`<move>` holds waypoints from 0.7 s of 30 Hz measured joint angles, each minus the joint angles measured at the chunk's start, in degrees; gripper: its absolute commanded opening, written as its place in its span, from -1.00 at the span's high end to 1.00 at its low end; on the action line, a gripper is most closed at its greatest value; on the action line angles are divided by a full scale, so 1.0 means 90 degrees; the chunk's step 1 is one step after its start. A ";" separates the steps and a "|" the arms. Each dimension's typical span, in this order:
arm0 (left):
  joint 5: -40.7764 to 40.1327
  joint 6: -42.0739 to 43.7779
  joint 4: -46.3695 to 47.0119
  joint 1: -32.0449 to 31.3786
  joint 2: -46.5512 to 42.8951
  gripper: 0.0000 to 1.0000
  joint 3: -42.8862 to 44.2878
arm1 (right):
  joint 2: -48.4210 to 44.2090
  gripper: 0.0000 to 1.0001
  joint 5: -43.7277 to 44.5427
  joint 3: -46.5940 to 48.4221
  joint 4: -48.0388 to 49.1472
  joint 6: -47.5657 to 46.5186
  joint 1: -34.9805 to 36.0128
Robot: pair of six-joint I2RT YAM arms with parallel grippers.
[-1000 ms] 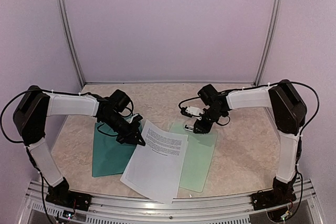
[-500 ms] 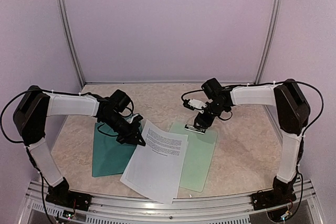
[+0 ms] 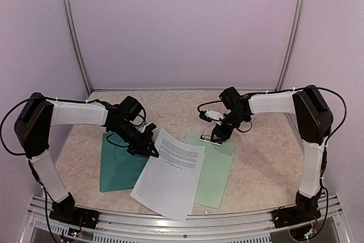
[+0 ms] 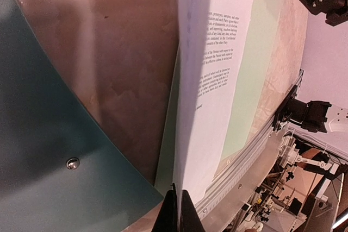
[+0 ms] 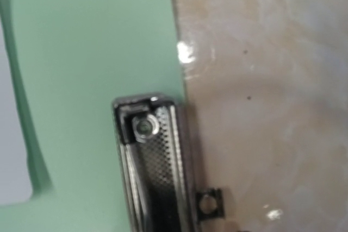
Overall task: Put the files into the folder
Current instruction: Open the folder with files at the center of the board.
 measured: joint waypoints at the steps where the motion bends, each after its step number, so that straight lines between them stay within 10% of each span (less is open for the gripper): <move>1: 0.0000 0.0005 -0.0005 0.0000 0.0000 1.00 0.0000 | 0.0022 0.09 -0.0017 0.0000 -0.0007 -0.0002 0.0000; 21: 0.0000 0.0070 -0.0034 0.0000 0.0051 1.00 0.0129 | 0.0401 0.57 -0.0158 0.0214 -0.0109 -0.0015 0.0000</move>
